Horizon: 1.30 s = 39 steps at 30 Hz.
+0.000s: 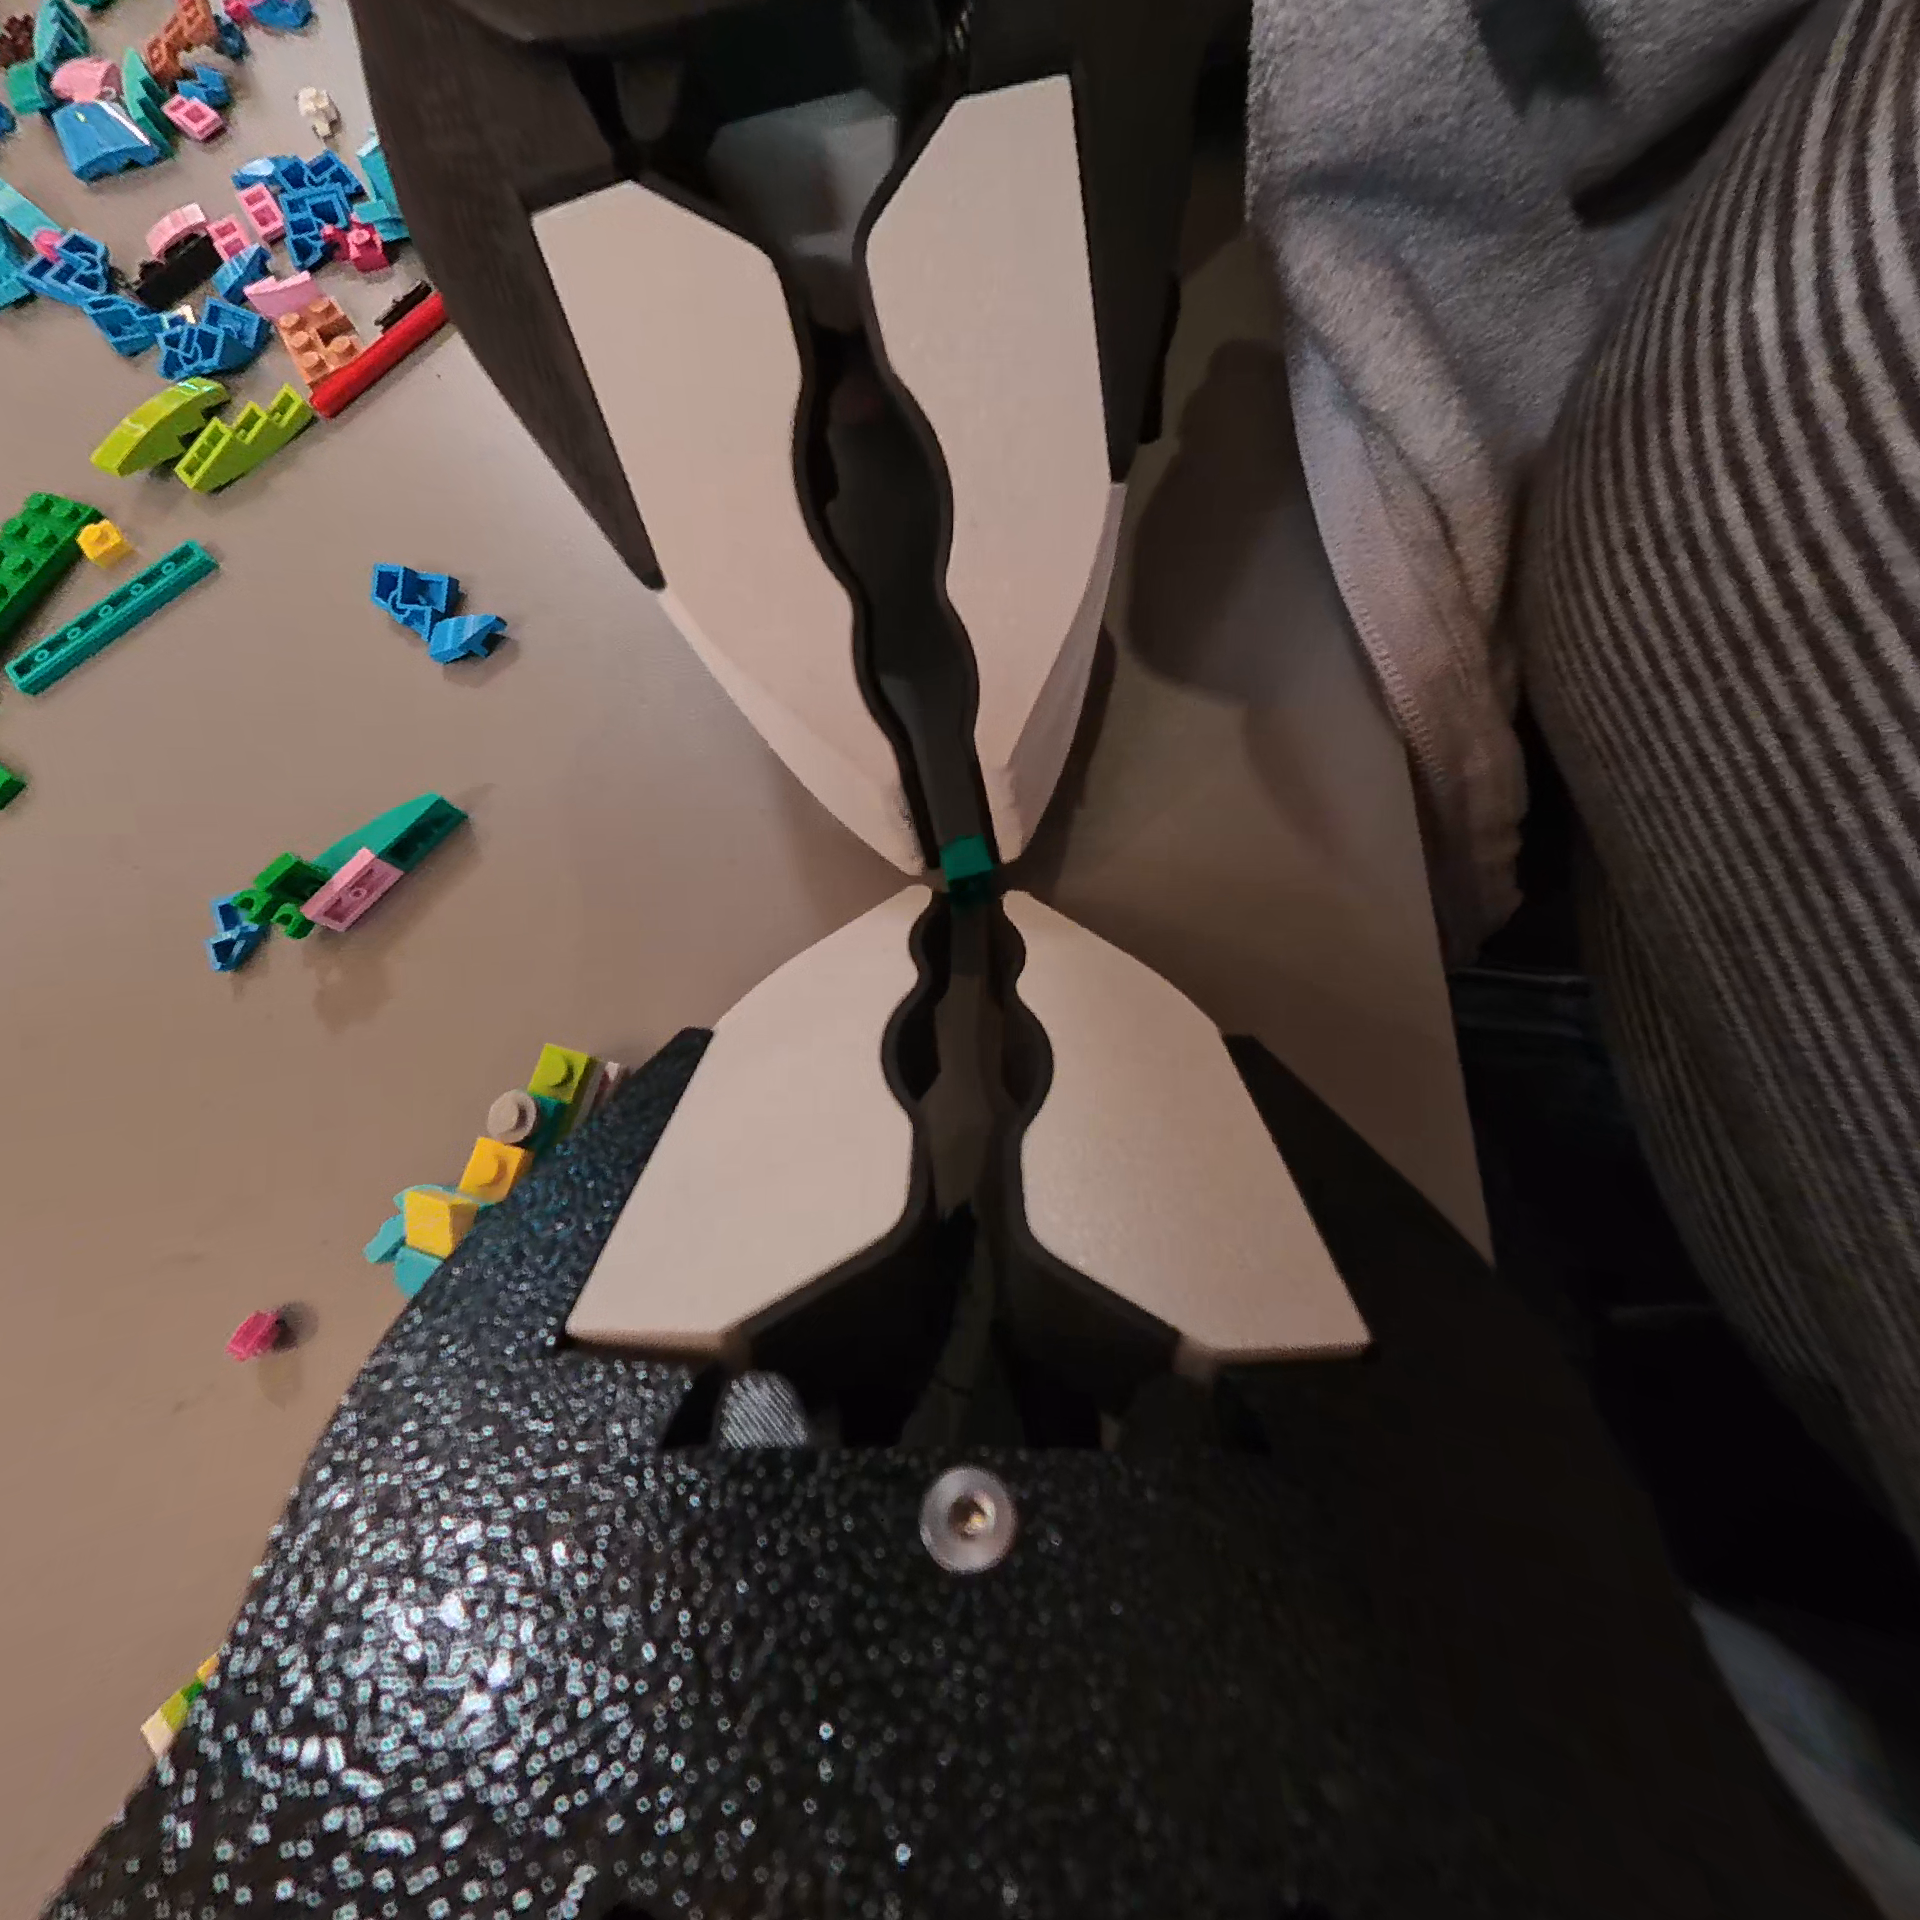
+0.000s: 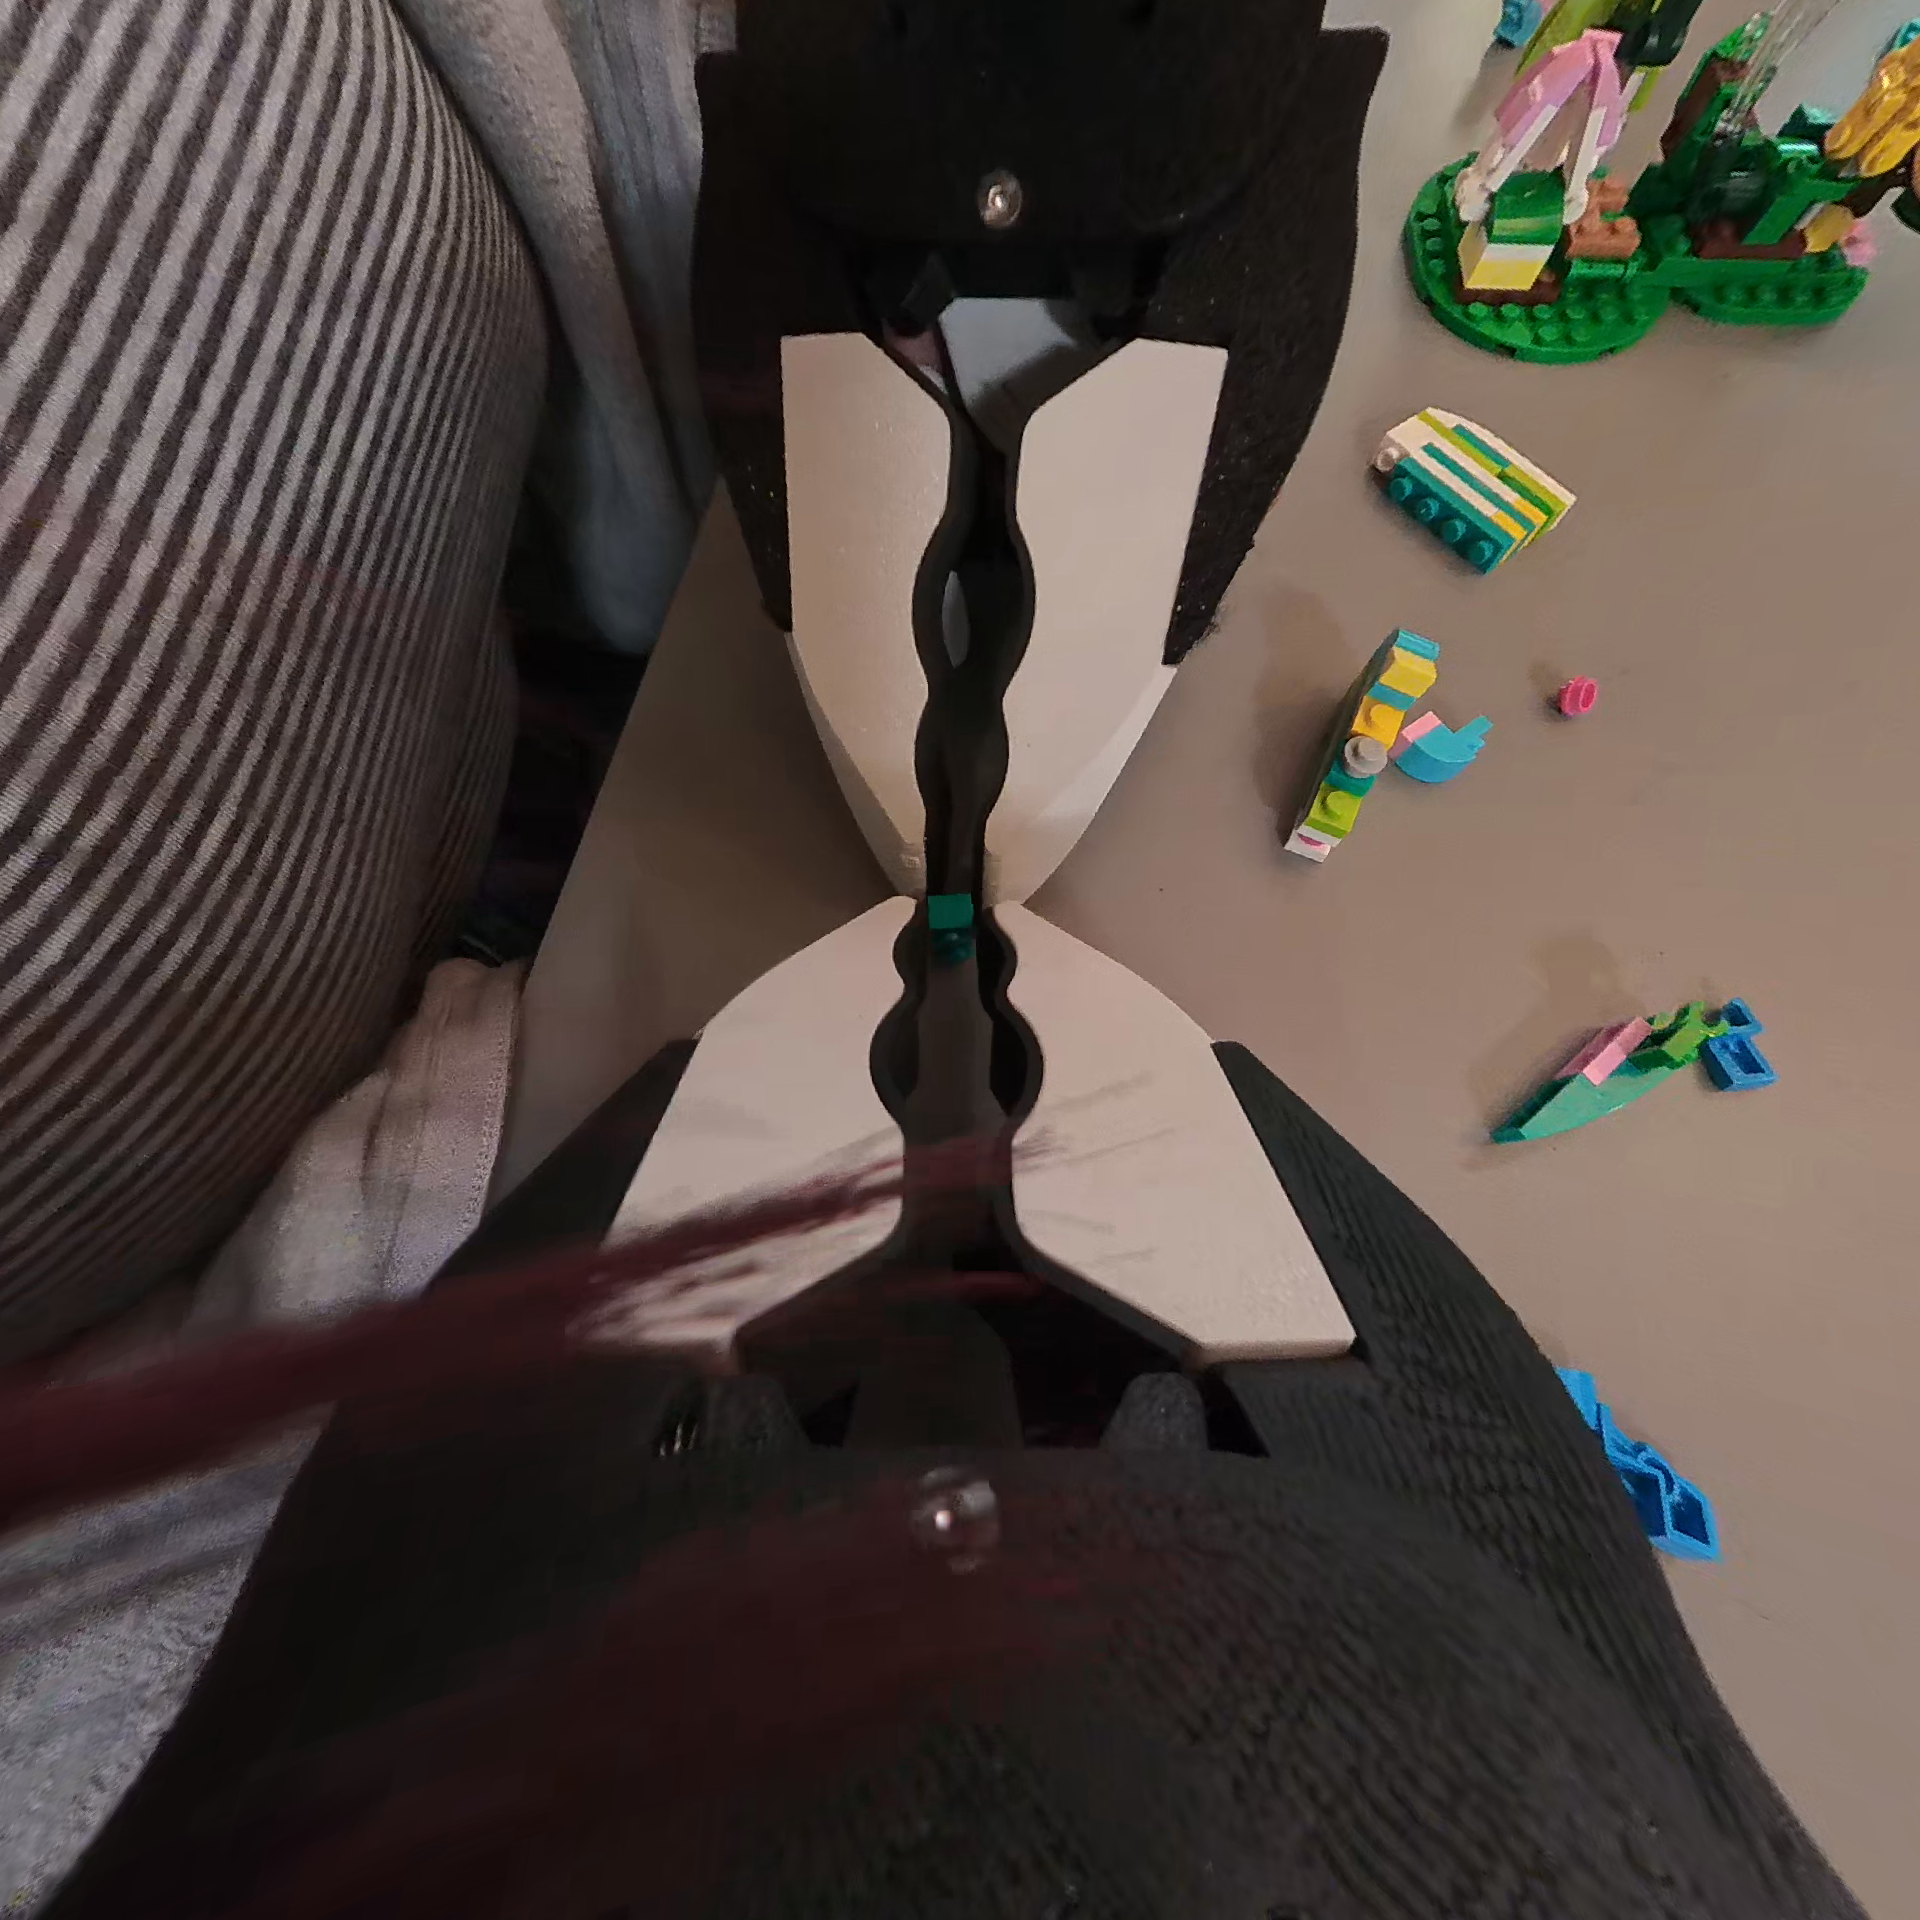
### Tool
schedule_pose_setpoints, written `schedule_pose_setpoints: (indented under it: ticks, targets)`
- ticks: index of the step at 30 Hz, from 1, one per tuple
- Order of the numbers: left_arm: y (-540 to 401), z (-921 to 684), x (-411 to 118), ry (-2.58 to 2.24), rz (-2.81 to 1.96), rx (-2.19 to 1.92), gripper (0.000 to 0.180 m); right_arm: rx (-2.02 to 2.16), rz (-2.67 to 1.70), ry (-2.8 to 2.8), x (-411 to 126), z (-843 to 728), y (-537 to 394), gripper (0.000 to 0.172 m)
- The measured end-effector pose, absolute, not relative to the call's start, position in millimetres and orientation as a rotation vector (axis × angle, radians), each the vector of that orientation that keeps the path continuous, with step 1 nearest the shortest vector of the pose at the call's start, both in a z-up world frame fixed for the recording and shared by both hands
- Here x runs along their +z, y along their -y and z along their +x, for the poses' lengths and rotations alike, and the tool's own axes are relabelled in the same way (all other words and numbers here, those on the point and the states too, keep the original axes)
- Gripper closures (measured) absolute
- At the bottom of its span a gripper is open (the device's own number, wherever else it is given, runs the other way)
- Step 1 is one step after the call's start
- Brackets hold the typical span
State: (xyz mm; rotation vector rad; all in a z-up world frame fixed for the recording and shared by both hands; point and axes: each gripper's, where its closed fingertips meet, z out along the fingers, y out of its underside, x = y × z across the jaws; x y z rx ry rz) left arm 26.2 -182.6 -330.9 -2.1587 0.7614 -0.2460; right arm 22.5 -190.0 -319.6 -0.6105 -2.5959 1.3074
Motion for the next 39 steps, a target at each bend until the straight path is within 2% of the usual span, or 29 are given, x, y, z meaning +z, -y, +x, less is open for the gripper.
schedule_pose_setpoints:
  ticks: [17, 39]
  targets:
    - [181.7, 27.6, -330.1, -0.756, -2.154, -0.246, 0.171, 1.310, -0.626, 2.618, -321.2, 25.4, 187.0, 0.160]
    - [178.7, 28.7, -328.8, -0.742, -2.147, -0.230, 0.171, 1.303, -0.610, 2.629, -322.3, 26.9, 187.9, 0.165]
